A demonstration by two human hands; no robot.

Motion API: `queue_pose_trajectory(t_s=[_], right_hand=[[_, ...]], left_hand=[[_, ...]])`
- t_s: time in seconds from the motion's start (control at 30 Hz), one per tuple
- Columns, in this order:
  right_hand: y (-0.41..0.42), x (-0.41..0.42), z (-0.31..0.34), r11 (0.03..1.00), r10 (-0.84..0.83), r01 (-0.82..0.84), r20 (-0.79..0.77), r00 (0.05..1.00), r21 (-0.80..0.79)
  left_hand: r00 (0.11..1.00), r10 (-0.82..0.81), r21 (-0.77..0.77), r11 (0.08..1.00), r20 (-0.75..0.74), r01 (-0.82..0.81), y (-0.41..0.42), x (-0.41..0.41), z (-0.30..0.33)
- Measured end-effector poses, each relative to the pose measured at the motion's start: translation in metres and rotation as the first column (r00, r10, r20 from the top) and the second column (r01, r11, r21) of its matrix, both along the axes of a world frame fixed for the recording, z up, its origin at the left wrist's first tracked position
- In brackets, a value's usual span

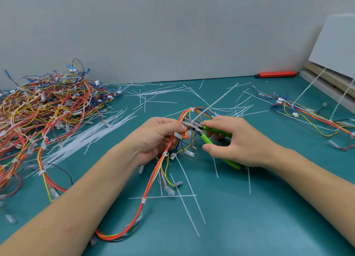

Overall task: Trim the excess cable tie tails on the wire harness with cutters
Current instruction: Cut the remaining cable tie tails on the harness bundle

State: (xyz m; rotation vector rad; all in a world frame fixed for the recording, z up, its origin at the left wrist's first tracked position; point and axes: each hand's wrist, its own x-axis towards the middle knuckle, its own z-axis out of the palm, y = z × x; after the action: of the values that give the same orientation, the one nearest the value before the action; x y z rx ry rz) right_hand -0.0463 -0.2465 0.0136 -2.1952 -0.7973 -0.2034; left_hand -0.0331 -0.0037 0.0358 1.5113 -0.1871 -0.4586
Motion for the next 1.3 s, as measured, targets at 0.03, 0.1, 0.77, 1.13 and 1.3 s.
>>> queue_pose_trajectory(t_s=[0.03,0.1,0.77,1.13,1.3], right_hand=[[-0.0006,0.001,0.0001,1.0,-0.002,0.002,-0.004,1.0,-0.005],[-0.0018,0.0024,0.0003,1.0,-0.002,0.002,-0.01,1.0,-0.02],[0.0013,-0.0013,0.0002,0.999,-0.033,0.033,-0.017,0.999,-0.027],[-0.001,0.0024,0.0023,1.0,-0.002,0.001,-0.013,1.0,-0.023],[-0.0013,0.0027,0.0003,1.0,-0.025,0.026,0.044,0.999,-0.003]], left_hand=[[1.0,0.003,0.0,1.0,-0.001,-0.003,0.0002,0.0006,-0.0005],[1.0,0.005,0.005,1.0,-0.002,-0.005,0.0002,0.0013,-0.0013],[1.0,0.007,0.031,1.0,0.01,-0.007,0.0013,0.0021,-0.0026],[1.0,0.026,-0.004,1.0,-0.001,-0.026,0.0021,0.0025,0.0002],[1.0,0.007,0.01,1.0,0.011,-0.007,0.0008,0.001,0.0002]])
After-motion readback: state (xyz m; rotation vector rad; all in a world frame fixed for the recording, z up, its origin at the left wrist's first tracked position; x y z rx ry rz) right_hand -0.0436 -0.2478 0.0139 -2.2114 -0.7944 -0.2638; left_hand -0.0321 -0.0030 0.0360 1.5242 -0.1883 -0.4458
